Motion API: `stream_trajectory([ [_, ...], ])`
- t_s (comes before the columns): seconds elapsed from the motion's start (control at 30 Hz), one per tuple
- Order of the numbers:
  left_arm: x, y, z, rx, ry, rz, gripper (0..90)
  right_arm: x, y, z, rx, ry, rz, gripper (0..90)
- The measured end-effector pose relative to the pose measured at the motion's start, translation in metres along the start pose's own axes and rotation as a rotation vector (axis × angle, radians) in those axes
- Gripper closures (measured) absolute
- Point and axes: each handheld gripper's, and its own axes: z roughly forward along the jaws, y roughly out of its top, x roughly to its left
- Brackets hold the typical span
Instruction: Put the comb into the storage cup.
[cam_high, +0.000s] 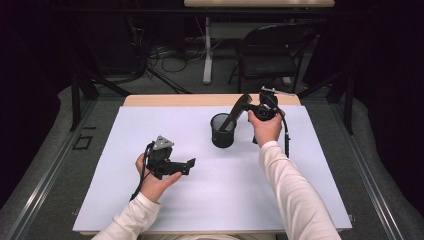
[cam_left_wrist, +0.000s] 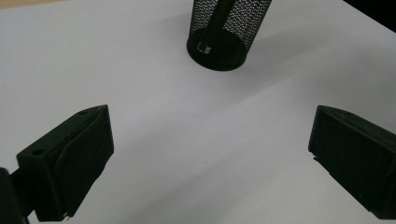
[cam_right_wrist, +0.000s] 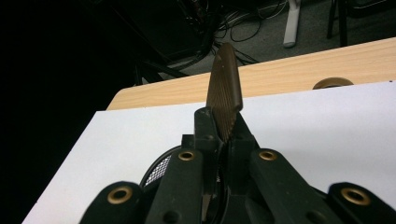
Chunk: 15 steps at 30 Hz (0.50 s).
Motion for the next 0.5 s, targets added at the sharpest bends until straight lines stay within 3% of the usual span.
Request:
stream_trajectory([
  [0.5,0.0008,0.0004,0.0002,-0.004,0.001,-0.003,0.4,-0.0063,-0.0013,-0.0036,0.009,0.003,-0.007,80.2],
])
